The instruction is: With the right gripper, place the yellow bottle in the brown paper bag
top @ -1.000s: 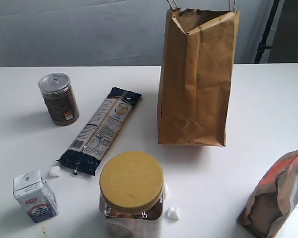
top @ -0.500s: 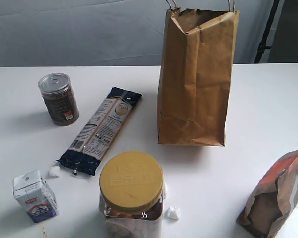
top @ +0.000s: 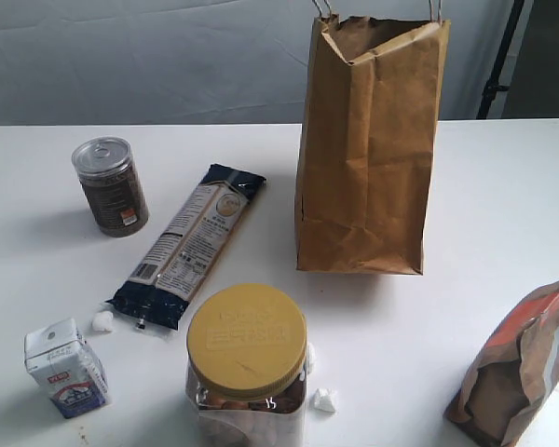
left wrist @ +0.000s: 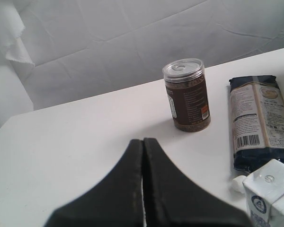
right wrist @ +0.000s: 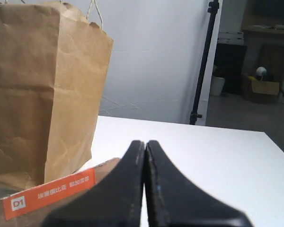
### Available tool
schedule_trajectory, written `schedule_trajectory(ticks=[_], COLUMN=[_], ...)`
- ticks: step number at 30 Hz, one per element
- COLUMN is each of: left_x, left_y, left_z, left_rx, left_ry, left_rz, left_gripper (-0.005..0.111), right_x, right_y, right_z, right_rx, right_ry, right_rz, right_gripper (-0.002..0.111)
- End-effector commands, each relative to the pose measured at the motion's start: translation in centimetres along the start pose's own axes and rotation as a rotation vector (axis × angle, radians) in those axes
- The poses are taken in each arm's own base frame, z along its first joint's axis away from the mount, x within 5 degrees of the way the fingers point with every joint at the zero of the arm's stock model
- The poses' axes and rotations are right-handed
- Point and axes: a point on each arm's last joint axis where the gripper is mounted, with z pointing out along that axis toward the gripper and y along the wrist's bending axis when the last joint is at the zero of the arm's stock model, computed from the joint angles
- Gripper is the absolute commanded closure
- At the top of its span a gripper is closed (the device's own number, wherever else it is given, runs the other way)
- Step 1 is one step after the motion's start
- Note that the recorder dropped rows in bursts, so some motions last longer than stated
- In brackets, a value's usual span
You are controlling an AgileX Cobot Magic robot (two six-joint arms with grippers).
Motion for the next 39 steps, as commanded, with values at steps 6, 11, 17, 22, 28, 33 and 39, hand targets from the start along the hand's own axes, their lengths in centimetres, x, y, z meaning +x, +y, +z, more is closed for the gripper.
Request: schedule_trajectory(ticks=[6, 11, 17, 22, 28, 33, 39], left_x=[0.09, 0.09, 0.09, 0.09, 0.09, 0.09, 0.09], left_y=[-0.05, -0.05, -0.05, -0.05, -0.05, -0.05, -0.05], left_z=[0.02, 0.02, 0.02, 0.02, 0.02, 0.02, 0.02], left_rx=[0.003, 0.003, 0.003, 0.003, 0.003, 0.003, 0.003], left_ry=[-0.003, -0.003, -0.003, -0.003, -0.003, -0.003, -0.003], left_rz=[-0.008, -0.008, -0.008, -0.008, -0.008, -0.008, -0.008], left_gripper=[0.107, 0.107, 0.107, 0.107, 0.107, 0.107, 0.107], right_x=[0.32, 0.11, 0.17, 0.18, 0.24, 0.24, 0.24], right_y=[-0.17, -0.08, 0.05, 0.08, 0.14, 0.14, 0.14], right_z=[-0.03, -0.02, -0.02, -0.02, -0.02, -0.02, -0.02], right_rx=[0.021, 0.012, -0.001, -0.005, -0.011, -0.011, -0.011], right_ry=[0.025, 0.0, 0.007, 0.008, 0.016, 0.016, 0.016], right_rz=[-0.121, -0.011, 0.085, 0.109, 0.136, 0.136, 0.136], right_gripper=[0.108, 0.108, 0.108, 0.108, 0.108, 0.108, 0.108])
